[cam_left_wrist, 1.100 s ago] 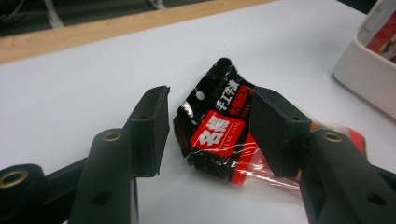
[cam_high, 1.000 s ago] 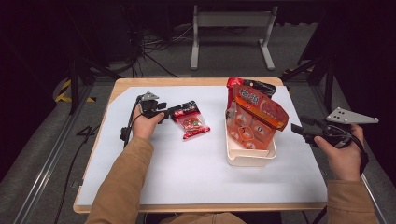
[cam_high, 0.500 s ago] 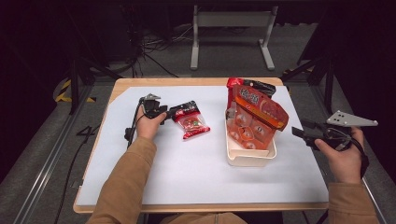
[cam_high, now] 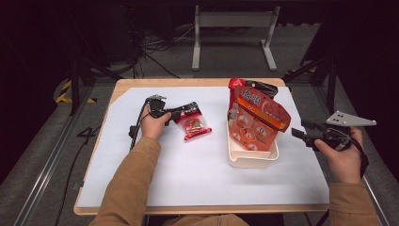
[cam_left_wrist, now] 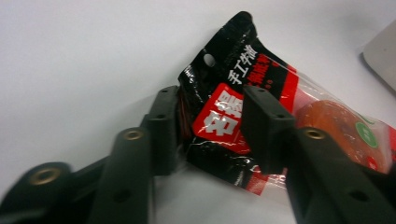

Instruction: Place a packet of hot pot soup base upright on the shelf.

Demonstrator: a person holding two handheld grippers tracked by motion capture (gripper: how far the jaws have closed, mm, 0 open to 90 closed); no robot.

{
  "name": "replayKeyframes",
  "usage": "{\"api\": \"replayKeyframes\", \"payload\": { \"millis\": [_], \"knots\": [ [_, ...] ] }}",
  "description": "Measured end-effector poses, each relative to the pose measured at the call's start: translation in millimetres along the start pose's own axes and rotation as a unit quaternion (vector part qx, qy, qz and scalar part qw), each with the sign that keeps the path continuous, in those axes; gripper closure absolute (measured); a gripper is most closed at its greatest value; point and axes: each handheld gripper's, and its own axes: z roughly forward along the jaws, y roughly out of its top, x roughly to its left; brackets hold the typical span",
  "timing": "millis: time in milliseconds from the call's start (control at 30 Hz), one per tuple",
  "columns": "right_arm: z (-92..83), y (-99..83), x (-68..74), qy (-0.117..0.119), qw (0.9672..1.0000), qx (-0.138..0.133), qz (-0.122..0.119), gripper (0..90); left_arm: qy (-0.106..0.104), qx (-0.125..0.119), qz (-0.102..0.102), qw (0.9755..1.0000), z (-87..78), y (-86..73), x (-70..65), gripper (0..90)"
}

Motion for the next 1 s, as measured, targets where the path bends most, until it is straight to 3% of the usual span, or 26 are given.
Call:
{"api": "replayKeyframes", "payload": {
  "millis": [133, 233, 767, 1000],
  "knots": [
    [-0.6, -0.7, -0.4, 0.000, 1.0000, -0.001, 0.001, 43.7, -0.003, 0.013, -0.001, 0.9999, -3.0, 0.4, -3.4, 81.3],
    [-0.1, -0.6, 0.0, 0.000, 1.0000, 0.001, -0.001, 43.7, -0.011, 0.019, 0.004, 0.9997, -5.0, 0.5, -6.0, 87.1],
    [-2.2, 0.7, -1.2, -0.004, 1.0000, -0.004, 0.001, 45.6, -0.026, -0.014, 0.028, 0.9992, -27.8, 9.6, -23.5, 90.0],
    [-2.9, 1.4, -2.1, -0.005, 1.0000, -0.005, 0.001, 46.4, -0.036, -0.032, 0.050, 0.9976, -41.0, 15.4, -35.0, 90.0]
  ]
}}
